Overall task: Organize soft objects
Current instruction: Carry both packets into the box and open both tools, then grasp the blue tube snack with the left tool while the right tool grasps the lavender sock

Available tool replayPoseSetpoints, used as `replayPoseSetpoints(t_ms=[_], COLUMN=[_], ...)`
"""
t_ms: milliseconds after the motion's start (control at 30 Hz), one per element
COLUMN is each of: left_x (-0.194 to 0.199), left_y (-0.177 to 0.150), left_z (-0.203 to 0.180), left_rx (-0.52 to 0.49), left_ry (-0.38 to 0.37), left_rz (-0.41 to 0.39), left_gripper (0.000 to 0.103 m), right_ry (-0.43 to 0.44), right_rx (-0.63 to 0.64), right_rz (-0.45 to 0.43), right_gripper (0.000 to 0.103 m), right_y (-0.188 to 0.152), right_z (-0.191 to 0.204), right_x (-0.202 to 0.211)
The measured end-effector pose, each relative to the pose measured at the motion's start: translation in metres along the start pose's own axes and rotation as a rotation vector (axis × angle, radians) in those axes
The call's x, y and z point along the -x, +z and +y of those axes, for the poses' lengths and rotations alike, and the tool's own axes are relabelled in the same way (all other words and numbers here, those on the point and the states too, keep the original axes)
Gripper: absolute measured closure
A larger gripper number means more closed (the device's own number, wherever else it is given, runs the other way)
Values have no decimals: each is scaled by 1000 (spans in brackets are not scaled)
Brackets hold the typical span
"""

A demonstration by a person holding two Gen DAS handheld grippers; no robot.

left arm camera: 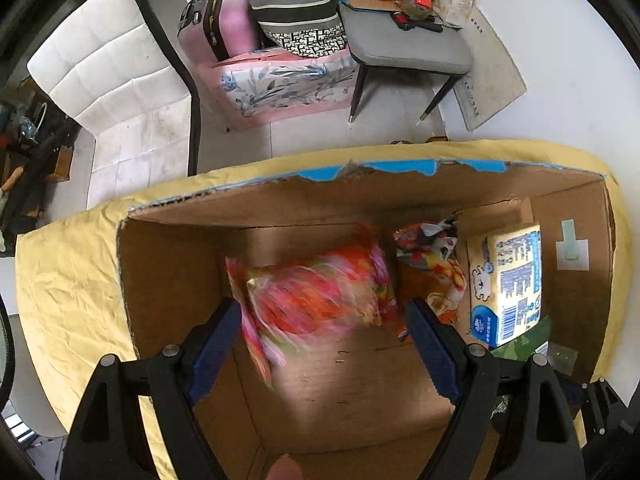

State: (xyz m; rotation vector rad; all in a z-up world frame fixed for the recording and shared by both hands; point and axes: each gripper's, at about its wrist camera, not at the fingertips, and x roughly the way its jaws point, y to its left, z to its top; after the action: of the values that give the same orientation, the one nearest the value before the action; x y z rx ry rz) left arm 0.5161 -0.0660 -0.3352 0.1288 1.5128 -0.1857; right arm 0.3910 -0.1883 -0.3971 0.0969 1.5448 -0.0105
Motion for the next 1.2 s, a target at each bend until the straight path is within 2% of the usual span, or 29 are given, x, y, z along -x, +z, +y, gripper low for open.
replayPoseSetpoints(t_ms=[33, 233, 267, 333, 467, 800, 1200], left_x=[1, 21, 25, 36, 57, 103, 162], left_y=[1, -6, -9, -17, -40, -120, -196], left_z=[1, 3, 3, 4, 4, 5, -3], left_rx=[3, 9, 11, 19, 38, 138, 191], left_ry=[4, -1, 3, 4, 25, 30, 93], left_rz=[-3, -44, -57, -84, -146, -297, -443], left_gripper=[19, 19, 15, 9, 3, 2, 2], right_ry=[-2, -3, -7, -2, -3, -36, -41], right_rx=[-5, -18, -20, -22, -50, -55, -20], right_rz=[-2, -11, -16, -23, -54, -176, -315], right_gripper=[22, 21, 19, 7, 0, 0, 0], right_y=[1, 0, -1, -2, -4, -27, -79], right_z=[0, 3, 4, 2, -3, 3, 12], right_x=[1, 6, 7, 10, 23, 77, 143])
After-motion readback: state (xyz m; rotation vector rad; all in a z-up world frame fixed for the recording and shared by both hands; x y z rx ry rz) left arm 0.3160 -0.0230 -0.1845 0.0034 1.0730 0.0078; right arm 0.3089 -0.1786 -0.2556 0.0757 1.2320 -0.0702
